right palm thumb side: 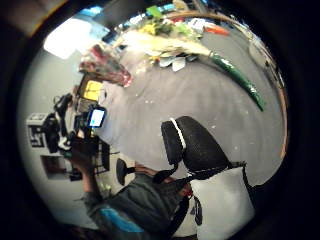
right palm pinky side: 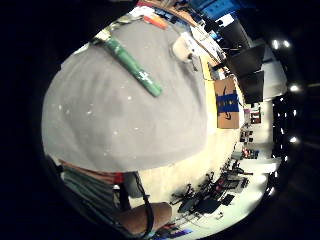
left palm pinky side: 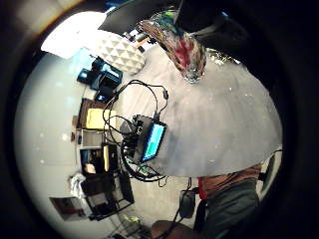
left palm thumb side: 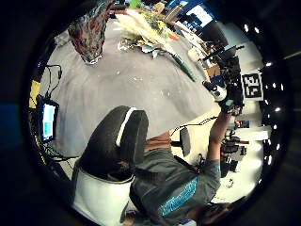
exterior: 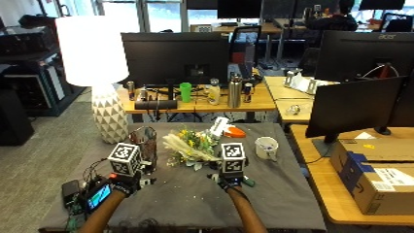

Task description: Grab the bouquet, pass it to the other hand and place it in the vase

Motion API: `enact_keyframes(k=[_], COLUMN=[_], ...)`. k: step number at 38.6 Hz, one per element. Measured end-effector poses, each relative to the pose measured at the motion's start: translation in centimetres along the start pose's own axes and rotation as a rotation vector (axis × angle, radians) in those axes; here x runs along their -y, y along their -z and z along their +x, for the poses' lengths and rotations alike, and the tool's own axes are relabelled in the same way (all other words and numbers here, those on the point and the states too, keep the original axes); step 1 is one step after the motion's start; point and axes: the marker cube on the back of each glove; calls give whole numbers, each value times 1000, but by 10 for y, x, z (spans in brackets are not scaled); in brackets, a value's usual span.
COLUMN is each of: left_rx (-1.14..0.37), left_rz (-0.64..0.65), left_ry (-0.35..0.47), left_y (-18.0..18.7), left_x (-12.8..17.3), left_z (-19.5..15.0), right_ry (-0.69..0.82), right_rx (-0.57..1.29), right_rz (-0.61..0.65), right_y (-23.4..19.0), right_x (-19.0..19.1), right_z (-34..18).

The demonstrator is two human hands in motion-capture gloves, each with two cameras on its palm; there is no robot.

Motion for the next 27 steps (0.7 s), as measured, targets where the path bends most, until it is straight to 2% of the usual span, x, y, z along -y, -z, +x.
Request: enact_keyframes(k=[11, 18, 24, 27], left_rx=[-10, 3, 18, 20], left_rz=[44, 48, 46, 35], left_ry=[-14, -14, -14, -8], left_y=[-20, -28, -35, -37], left_x=[12, 18, 21, 21], left_z=[9, 16, 19, 20], right_ry=[-116, -177, -245, -260], right_rx=[52, 127, 148, 180], right_rz=[63, 31, -21, -97], right_y=[-38, -87, -74, -85], right_x=[43, 74, 49, 46], right_z=[75, 101, 93, 88])
